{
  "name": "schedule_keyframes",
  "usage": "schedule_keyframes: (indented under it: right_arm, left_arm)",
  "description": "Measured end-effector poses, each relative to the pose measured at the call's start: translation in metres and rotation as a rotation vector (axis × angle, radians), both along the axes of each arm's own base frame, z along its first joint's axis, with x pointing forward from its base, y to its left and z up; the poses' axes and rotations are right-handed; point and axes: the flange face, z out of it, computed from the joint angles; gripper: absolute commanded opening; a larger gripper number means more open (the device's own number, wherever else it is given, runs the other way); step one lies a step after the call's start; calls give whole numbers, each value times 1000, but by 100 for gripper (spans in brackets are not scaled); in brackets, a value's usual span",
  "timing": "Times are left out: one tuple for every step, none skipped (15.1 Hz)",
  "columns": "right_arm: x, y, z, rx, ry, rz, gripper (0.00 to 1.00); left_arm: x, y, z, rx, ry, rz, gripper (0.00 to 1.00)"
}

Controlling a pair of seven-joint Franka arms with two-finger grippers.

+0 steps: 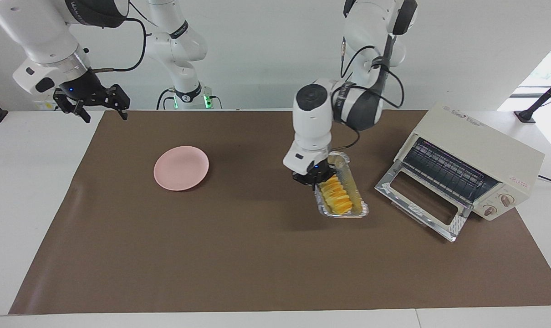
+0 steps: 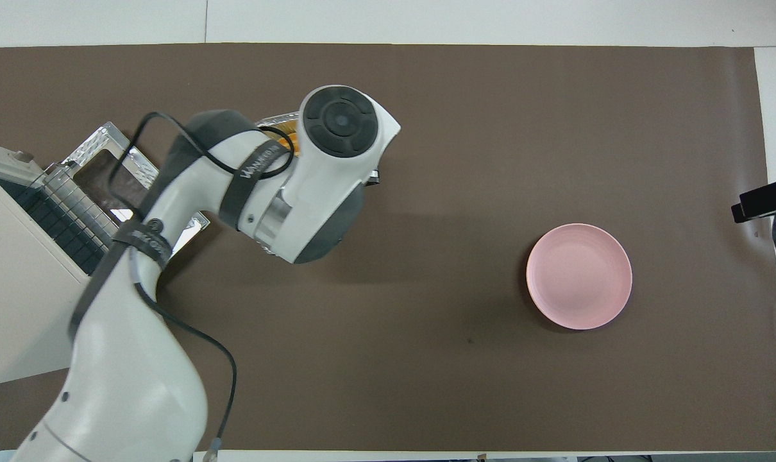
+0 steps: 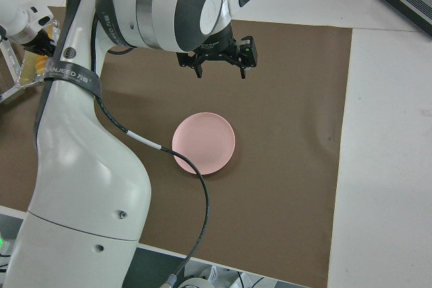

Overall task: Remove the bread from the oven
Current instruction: 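Pull the foil tray out and set it on the table with the left gripper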

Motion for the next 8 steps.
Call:
schedule_keyframes:
  right_arm:
    - [0, 0, 0, 0, 0, 0, 100]
    - [0, 0, 0, 0, 0, 0, 100]
    - [0, 0, 0, 0, 0, 0, 100]
    - [0, 0, 0, 0, 0, 0, 100]
    - [0, 0, 0, 0, 0, 0, 100]
    - [0, 0, 0, 0, 0, 0, 100]
    - [0, 0, 0, 0, 0, 0, 100]
    - [0, 0, 0, 0, 0, 0, 100]
  left_arm:
    - [-13, -25, -13, 1, 16, -35, 0]
    - [-26, -45, -26, 7, 31, -66, 0]
    - [-37, -58, -37, 15, 42, -91, 0]
    - [-45, -66, -46, 20, 50, -107, 0]
    - [-49, -70, -52, 21, 54, -115, 0]
    - [-50, -72, -55, 18, 54, -118, 0]
    - [-50, -72, -56, 12, 50, -120, 0]
    - [-49, -71, -58, 6, 46, -122, 0]
